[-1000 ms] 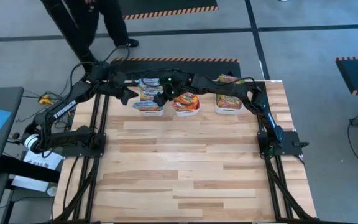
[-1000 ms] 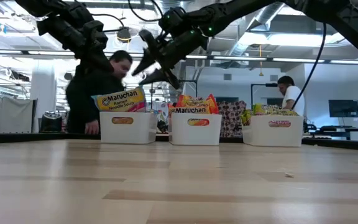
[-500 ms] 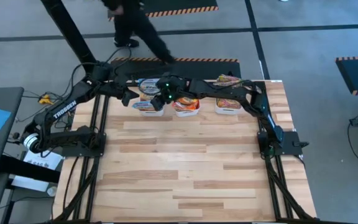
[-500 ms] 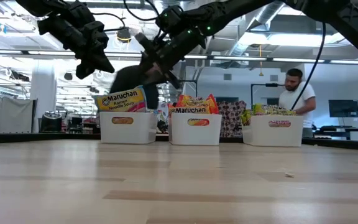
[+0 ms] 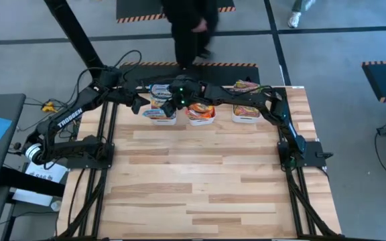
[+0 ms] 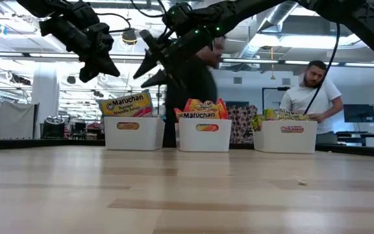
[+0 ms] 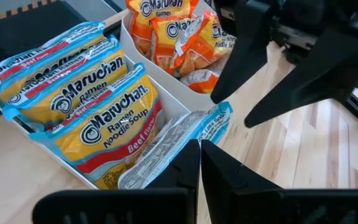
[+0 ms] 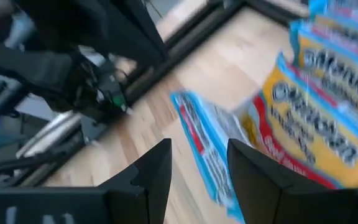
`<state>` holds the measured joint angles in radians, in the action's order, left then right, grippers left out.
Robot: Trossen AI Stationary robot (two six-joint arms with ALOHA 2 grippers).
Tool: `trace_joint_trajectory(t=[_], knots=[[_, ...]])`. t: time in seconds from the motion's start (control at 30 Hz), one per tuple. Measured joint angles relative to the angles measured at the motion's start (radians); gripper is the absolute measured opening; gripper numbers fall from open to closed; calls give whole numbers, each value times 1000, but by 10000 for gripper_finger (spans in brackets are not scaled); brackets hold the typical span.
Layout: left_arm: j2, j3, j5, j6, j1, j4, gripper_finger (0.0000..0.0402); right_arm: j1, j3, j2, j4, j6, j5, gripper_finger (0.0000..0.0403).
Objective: Sort Maruchan noodles
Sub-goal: Put the blue noodle pack into the left white bin
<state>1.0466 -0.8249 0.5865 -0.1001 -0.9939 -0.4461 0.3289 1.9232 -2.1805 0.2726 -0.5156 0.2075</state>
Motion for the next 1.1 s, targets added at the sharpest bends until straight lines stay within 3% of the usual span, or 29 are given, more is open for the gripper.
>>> trace_joint_trajectory(t=[0.47, 0.73, 0.9, 1.1], knots=[[0, 0, 0, 8, 0, 4, 0, -17, -2, -23, 75, -6, -49, 174], [0, 0, 0, 7, 0, 3, 0, -19, -4, -53, 97, -35, -23, 170], [0, 0, 0, 7, 0, 3, 0, -13, -4, -52, 111, -37, -96, 170], [0, 0, 1, 6, 0, 3, 0, 10, -4, -52, 135, -53, -99, 170]])
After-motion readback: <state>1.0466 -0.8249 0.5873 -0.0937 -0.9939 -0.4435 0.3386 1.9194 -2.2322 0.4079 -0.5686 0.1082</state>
